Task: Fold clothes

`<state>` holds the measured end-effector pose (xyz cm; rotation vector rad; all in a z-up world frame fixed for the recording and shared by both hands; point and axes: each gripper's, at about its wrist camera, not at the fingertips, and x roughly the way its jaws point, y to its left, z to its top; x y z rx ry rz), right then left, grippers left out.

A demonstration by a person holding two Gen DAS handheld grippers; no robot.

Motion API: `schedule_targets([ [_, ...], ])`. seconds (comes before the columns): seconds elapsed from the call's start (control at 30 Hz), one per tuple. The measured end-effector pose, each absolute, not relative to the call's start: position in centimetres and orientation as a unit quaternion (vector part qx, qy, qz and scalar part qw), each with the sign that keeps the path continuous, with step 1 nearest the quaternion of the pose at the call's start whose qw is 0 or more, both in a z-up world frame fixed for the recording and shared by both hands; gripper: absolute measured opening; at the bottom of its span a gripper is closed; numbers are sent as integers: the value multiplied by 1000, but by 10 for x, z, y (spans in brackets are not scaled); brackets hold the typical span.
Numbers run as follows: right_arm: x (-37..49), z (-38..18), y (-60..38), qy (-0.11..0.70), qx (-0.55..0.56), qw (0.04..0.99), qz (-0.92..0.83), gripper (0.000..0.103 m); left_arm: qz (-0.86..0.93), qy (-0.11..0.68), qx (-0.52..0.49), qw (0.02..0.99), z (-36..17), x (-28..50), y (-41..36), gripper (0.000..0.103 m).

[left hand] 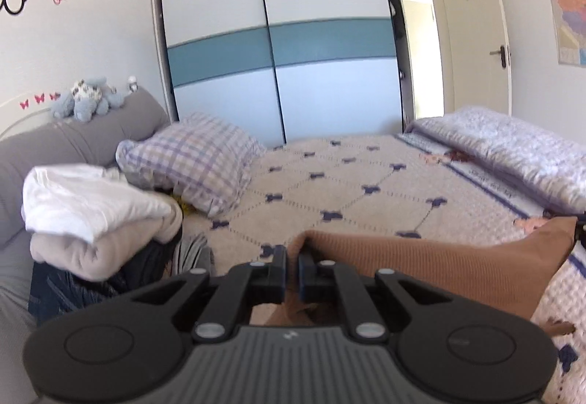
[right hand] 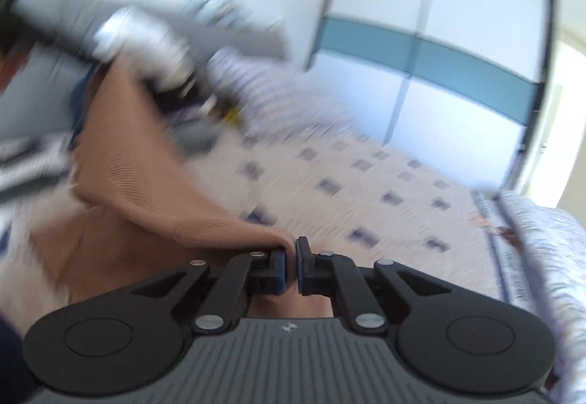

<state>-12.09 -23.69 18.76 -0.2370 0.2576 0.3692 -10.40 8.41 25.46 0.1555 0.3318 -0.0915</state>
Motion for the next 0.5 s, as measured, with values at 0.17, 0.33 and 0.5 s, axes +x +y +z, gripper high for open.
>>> schedule_targets([
  [0.17, -148, 287, -284, 25, -69, 984, 164, 4, -82, 56, 82, 992, 341, -140, 63, 6],
  [0.33, -183, 357, -326, -56, -24, 987, 148, 4, -126, -29, 107, 986, 415, -161, 38, 6],
  [0.5, -179, 388, -372, -75, 26, 987, 136, 4, -149, -30, 144, 978, 432, -107, 7, 7],
])
